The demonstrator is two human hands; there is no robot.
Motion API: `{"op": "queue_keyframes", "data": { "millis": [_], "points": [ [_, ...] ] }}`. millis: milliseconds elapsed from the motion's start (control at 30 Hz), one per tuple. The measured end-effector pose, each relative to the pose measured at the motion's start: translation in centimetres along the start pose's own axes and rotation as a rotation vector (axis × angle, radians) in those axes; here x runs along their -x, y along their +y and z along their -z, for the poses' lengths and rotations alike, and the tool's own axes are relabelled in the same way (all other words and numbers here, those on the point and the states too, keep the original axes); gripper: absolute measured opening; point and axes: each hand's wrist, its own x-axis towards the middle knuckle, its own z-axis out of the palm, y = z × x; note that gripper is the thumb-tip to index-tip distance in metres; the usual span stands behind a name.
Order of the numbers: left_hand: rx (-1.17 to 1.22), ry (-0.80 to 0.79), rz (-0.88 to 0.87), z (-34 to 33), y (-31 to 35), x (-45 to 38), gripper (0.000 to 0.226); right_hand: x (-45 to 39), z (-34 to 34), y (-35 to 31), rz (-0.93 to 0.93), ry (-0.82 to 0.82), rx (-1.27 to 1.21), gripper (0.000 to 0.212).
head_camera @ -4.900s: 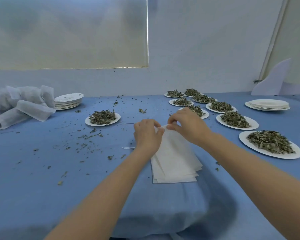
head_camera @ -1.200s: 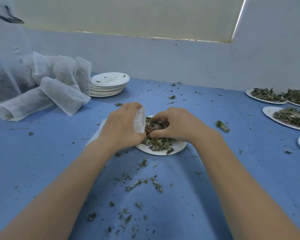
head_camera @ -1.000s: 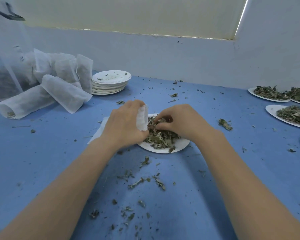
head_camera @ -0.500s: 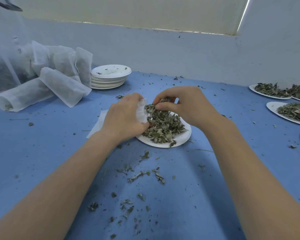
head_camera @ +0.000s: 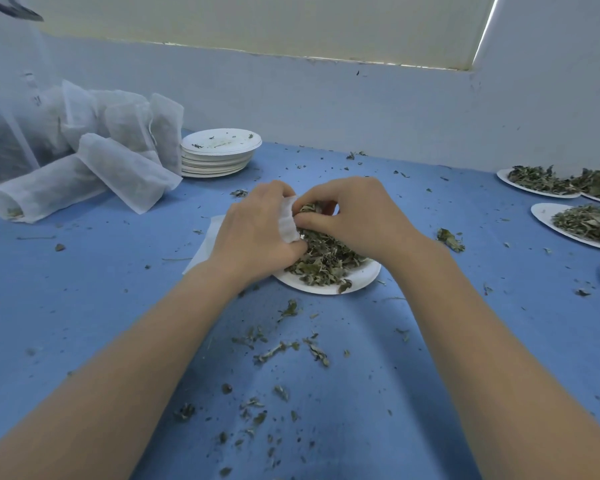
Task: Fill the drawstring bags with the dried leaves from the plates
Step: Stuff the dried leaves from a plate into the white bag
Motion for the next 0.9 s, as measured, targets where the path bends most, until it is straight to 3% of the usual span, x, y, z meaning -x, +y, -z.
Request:
{"op": "queue_keyframes", "data": {
  "millis": [267, 467, 633, 767, 900],
  "points": [
    [0.031, -0.02, -0.028, -0.4, 0.4, 0.0, 0.06, -0.1, -1.5, -0.4, -0.05, 0.116, -0.145, 0.018],
    [0.101, -0.046, 0.014, -0.6, -0.3, -0.2, 0.06, 0.1, -0.5, -0.7, 0.006, -0.221, -0.035, 0.021],
    [0.096, -0.068, -0.01, -0.6, -0.2, -0.1, 0.062, 0.4, 0.5, -1.0, -0.038, -0.295, -0.145, 0.029],
    [0.08, -0.067, -0.032, -0.5, -0.1, 0.0, 0.061, 0.6, 0.5, -0.6, -0.045, -0.244, -0.157, 0.03],
    [0.061, -0.054, -0.067, -0.6, 0.2, 0.1, 0.063, 0.2, -0.2, 0.1, -0.052, -0.049, -0.15, 0.021]
  ]
}}
